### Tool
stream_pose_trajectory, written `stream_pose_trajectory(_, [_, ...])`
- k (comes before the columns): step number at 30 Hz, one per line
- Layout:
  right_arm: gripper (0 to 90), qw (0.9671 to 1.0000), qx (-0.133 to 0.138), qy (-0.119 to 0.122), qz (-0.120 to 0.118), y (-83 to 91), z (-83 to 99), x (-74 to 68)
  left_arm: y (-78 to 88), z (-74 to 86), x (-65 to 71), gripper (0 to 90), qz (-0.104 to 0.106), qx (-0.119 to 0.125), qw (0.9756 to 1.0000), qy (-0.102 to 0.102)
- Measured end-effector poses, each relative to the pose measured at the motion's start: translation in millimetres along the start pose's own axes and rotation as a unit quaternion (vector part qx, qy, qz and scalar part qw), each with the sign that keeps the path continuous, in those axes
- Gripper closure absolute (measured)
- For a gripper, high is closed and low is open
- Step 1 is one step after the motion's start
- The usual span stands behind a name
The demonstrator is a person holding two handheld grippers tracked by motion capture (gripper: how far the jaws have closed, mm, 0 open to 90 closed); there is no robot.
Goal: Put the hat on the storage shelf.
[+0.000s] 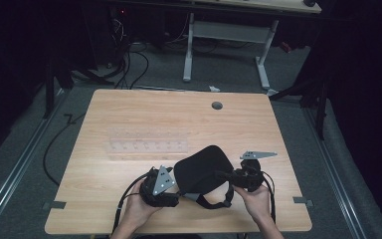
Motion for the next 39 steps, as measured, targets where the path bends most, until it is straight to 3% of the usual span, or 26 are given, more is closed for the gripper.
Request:
stream_pose_trajectory(12, [84.3,1.0000,0.000,0.000,-0.007,-0.8,-2.1,-5.8,0.5,-3.1,-0.7,37.9,-0.012,0.009,0.9997,-0.018])
stream_pose_trajectory(15, [84.3,0.9999,0.005,0.003,-0.008,0.6,-4.8,-8.2,1.5,-5.1,-0.7,42.0,-0.015,0.003,0.9994,-0.031])
stream_pose_trajectory(18, [84.2,0.9999,0.007,0.003,-0.010,-0.9,-6.7,-8.7,2.4,-9.7,1.0,46.7,-0.008,0.004,0.9994,-0.033])
stream_pose_trajectory(24, [84.1,0.9998,0.012,-0.002,-0.016,-2.7,-11.2,-13.4,1.5,-10.3,0.2,49.6,-0.017,-0.005,0.9990,-0.041])
stream_pose_trajectory(29, [84.0,0.9997,0.007,-0.002,-0.025,-8.4,-12.3,-18.9,-0.1,-7.7,3.2,52.4,-0.011,-0.014,0.9987,-0.048])
stream_pose_trajectory(32, [83.5,0.9994,0.013,-0.003,-0.032,-9.0,-13.5,-19.7,0.6,-6.2,4.2,59.1,-0.003,-0.020,0.9991,-0.038])
stream_pose_trajectory(39, [77.5,0.9992,0.029,-0.001,-0.029,-4.9,-17.5,-14.6,0.9,-3.1,20.0,78.3,0.044,-0.039,0.9980,-0.023])
Point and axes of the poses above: each handheld gripper's, and its own axes: y roughly backward along the jaws, z roughly out of its underside, x roughly to its right, the point moved 9 cm from there along -y, roughly forward along the jaws, and after that the axes turned 6 degrees about z, right-handed, at the moved point
